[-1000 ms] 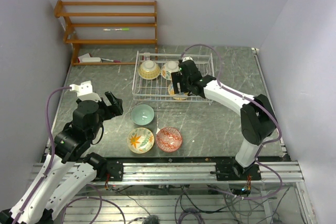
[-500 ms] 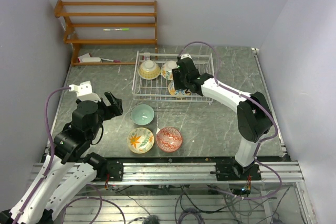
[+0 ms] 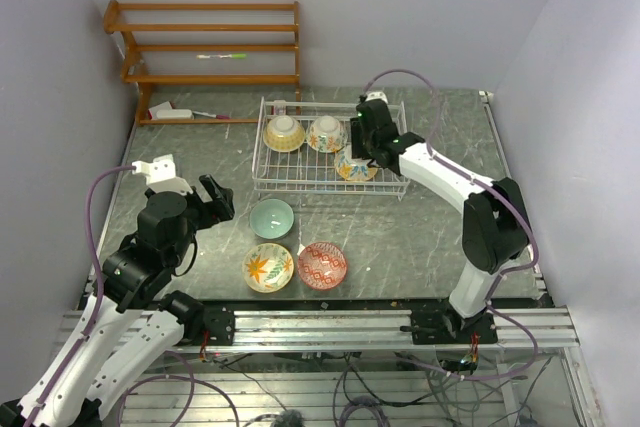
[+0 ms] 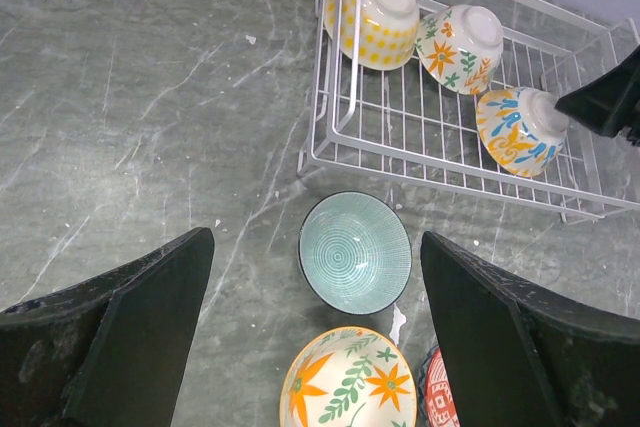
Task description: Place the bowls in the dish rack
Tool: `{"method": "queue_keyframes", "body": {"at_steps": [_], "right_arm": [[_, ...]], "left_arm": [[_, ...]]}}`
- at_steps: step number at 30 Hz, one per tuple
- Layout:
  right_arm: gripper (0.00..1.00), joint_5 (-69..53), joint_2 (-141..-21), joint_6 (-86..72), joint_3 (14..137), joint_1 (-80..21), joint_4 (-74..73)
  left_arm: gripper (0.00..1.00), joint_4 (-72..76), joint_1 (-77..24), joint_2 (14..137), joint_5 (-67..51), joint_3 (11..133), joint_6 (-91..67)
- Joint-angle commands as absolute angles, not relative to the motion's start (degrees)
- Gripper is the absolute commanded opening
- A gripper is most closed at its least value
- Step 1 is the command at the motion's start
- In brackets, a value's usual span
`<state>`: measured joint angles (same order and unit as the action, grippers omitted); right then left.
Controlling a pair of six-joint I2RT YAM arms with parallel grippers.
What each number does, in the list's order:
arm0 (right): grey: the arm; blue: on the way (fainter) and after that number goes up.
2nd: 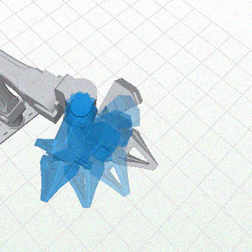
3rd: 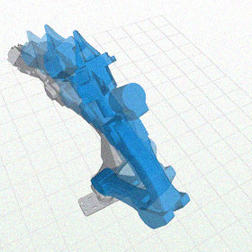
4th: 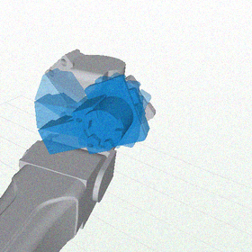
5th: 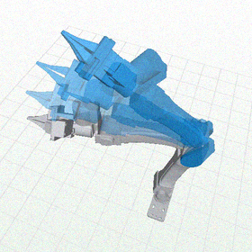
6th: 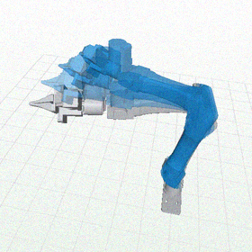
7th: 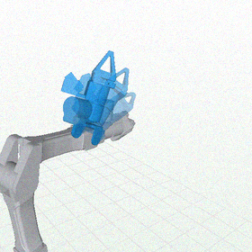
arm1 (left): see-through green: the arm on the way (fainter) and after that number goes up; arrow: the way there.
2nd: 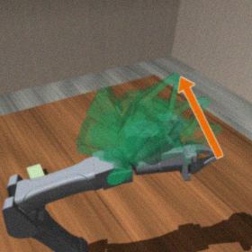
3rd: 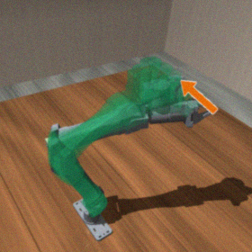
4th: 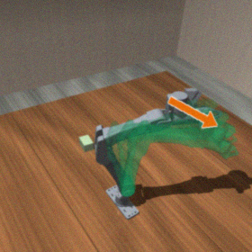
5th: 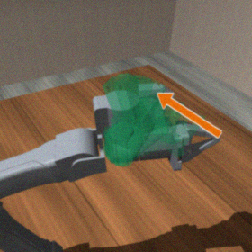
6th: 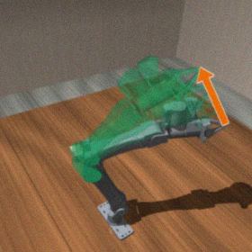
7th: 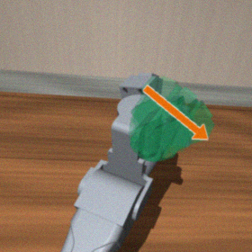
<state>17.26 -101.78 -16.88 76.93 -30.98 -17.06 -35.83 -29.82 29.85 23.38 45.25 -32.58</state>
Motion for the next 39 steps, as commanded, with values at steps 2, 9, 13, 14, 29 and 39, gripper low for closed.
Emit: {"method": "queue_keyframes", "body": {"at_steps": [2, 9, 13, 14, 29, 39], "right_arm": [[0.43, 19.69, -100.6, -15.68, 78.11, -27.27, -13.69], [0.52, 16.24, -102.6, -14.94, 79.1, -24.52, -12.68], [0.98, 11.53, -99.15, -14.07, 75.79, -24.67, -10.83], [1.0, 10.35, -98.46, -13.99, 75.16, -24.69, -10.56], [0.96, 4.86, -100.93, -14.79, 74.45, -25.84, -11.2], [0.79, 8.2, -102.54, -15.41, 74.36, -27.03, -11.95]], "left_arm": [[0.96, -34.45, -29.71, 30.19, 22.76, 45.87, -32.52], [0.95, -34.85, -29.66, 29.88, 23.05, 45.92, -32.56], [0.96, -34.63, -29.67, 30.18, 22.97, 45.96, -32.52], [0.96, -34.63, -29.7, 30.34, 22.94, 45.94, -32.52], [0.95, -34.48, -29.67, 30.78, 23.08, 45.81, -32.65], [0.95, -34.45, -29.66, 30.42, 23.0, 45.79, -32.7]]}}
